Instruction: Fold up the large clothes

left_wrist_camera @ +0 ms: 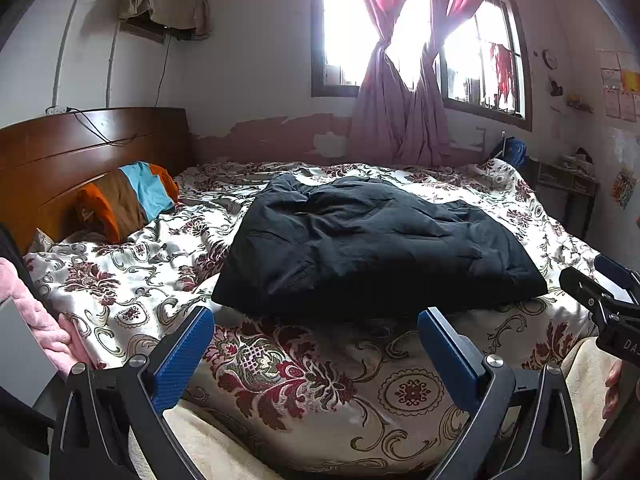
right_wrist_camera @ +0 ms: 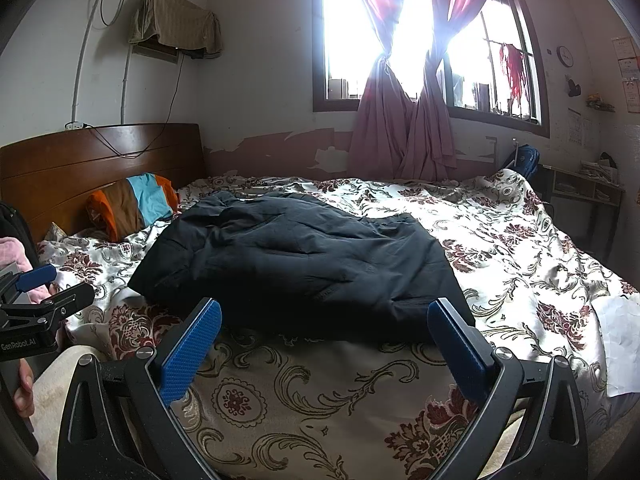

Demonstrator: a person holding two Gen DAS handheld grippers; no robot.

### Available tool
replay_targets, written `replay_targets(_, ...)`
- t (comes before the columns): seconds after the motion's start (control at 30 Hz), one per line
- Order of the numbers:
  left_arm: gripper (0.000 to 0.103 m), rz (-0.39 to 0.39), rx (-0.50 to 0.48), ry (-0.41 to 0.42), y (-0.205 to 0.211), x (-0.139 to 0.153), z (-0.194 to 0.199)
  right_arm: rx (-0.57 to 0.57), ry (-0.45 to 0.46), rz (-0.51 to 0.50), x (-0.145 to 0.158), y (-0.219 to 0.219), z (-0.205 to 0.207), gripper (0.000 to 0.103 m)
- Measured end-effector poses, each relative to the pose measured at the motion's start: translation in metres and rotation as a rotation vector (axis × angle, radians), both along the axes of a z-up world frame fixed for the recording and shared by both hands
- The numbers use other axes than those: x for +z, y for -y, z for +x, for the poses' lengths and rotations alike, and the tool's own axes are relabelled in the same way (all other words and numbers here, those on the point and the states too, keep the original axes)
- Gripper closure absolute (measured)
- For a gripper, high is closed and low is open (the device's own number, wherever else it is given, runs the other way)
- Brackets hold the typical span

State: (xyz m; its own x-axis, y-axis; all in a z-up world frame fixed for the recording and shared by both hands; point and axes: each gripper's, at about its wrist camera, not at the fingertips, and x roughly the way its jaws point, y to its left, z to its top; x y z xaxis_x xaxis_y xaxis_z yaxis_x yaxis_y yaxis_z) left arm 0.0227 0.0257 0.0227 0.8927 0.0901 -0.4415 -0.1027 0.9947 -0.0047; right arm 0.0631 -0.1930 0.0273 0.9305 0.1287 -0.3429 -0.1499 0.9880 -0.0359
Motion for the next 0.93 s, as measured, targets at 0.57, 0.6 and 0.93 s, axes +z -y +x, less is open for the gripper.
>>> replay_targets(0.57,0.001,-0.037,0.001,-0.073,0.003,-0.004,0.006,0.001,-0.01,-0.003,-0.006,-0.002,-0.003,0.002)
replay_targets(0.6,0.001,-0.038,0.001,-0.077,0.003,-0.005,0.006,0.002,-0.011,-0.003,-0.007,-0.002,-0.003,0.002)
replay_targets(0.93,0.001,-0.049,0.001,-0.093,0.001,-0.009,0.007,0.0,-0.014,-0.003,-0.009,-0.003,-0.003,0.002)
